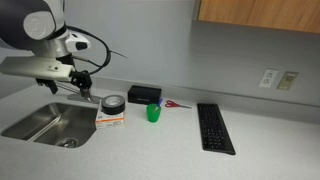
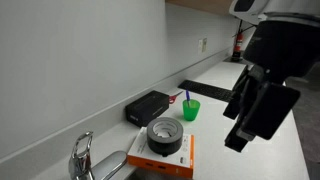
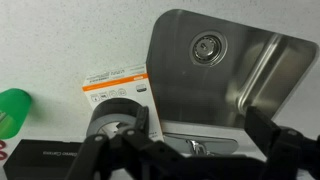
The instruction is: Pick up the pen from the green cup and place it on the table
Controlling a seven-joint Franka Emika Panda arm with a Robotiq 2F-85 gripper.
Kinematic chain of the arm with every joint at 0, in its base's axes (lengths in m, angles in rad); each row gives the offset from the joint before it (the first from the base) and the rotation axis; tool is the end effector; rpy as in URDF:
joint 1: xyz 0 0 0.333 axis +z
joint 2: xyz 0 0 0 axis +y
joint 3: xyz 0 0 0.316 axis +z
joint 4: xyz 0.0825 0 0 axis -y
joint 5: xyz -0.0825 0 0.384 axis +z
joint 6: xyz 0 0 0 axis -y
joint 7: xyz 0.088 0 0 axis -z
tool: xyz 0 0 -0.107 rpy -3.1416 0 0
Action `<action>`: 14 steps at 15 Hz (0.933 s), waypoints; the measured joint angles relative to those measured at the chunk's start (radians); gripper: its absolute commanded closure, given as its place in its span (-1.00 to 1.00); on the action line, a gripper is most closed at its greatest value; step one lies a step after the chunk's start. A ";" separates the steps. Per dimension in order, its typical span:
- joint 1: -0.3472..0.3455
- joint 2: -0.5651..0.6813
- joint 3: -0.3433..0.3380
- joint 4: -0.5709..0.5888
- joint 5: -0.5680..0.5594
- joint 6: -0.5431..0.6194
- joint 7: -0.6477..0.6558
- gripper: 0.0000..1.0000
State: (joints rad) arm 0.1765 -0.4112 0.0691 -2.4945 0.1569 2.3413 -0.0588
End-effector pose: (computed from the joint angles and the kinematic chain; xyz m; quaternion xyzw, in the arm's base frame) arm 0.4231 0.1095 0.4579 -0.9852 -0.1026 -0.1235 0.0605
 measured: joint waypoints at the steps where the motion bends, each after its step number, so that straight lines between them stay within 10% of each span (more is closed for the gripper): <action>1: 0.000 0.002 0.000 0.000 0.000 0.000 0.000 -1.00; 14: -0.146 0.126 -0.067 0.045 -0.083 0.062 0.028 -1.00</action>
State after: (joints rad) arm 0.0303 -0.2850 0.0023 -2.4495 0.0739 2.4031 -0.0311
